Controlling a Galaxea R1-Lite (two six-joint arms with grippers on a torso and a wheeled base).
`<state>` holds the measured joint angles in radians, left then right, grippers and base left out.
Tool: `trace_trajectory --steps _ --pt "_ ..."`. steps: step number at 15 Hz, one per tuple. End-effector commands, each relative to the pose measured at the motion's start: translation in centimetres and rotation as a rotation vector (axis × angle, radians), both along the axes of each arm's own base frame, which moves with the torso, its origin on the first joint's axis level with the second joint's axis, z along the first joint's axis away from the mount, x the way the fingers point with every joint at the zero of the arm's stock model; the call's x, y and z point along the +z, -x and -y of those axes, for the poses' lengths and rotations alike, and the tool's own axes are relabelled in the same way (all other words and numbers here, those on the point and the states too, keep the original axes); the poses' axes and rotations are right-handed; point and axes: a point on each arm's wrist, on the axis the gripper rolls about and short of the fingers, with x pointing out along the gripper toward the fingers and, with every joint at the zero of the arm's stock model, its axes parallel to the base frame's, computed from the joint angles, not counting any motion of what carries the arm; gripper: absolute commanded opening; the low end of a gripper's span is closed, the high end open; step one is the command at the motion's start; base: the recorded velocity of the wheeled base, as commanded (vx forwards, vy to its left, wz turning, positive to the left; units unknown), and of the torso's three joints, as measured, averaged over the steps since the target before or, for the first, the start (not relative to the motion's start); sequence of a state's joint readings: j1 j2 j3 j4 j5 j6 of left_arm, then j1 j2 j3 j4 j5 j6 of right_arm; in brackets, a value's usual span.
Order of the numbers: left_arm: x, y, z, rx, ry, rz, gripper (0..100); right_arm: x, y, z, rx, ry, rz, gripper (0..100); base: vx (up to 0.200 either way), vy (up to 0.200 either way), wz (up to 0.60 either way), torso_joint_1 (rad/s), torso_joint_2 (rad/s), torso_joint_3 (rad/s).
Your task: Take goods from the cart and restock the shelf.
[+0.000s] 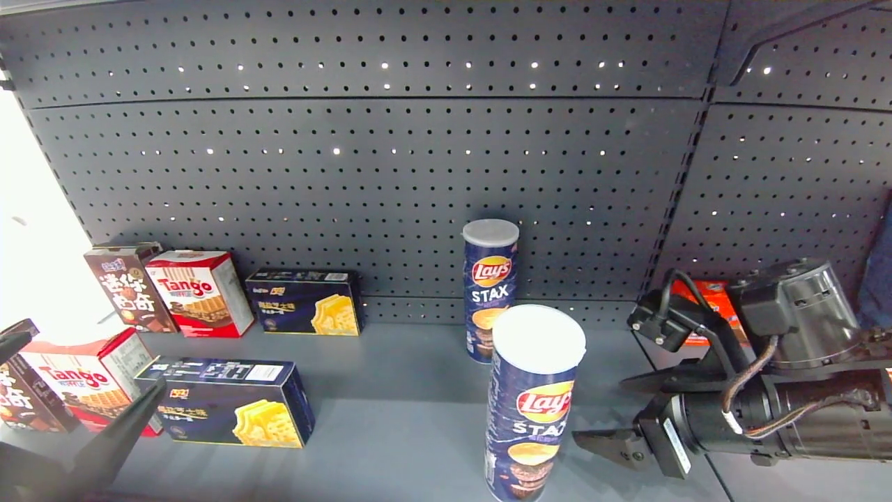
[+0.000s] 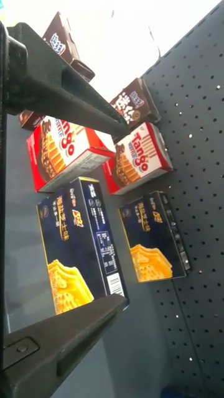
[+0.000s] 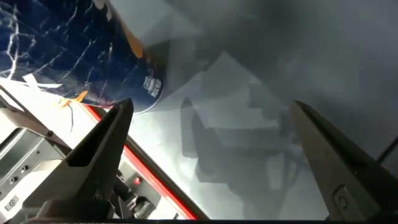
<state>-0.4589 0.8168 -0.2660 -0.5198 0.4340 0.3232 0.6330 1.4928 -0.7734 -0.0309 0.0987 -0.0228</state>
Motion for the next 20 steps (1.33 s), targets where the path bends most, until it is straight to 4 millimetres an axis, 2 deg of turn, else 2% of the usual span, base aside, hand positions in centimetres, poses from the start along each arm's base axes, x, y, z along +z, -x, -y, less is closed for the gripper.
trace_trajectory --steps 1,13,16,20 --pt "-0.2 0.0 0.0 0.0 0.001 -0.007 100 -0.2 0.0 -0.3 0.013 0.006 -0.007 100 0.0 0.0 0.0 0.0 0.0 0.0" --pt "-1.3 0.1 -0.1 0.0 0.028 -0.041 100 -0.8 0.6 -1.4 0.051 0.027 -0.022 100 0.0 0.0 0.0 0.0 0.0 0.0" --pt "-1.4 0.2 -0.1 0.001 0.052 -0.044 100 -0.7 -0.2 -0.4 -0.001 0.023 -0.019 100 0.0 0.0 0.0 0.0 0.0 0.0" --pt "-1.5 0.2 -0.1 0.0 0.052 -0.047 100 -0.9 -1.2 -1.1 -0.017 0.039 -0.02 100 0.0 0.0 0.0 0.0 0.0 0.0"
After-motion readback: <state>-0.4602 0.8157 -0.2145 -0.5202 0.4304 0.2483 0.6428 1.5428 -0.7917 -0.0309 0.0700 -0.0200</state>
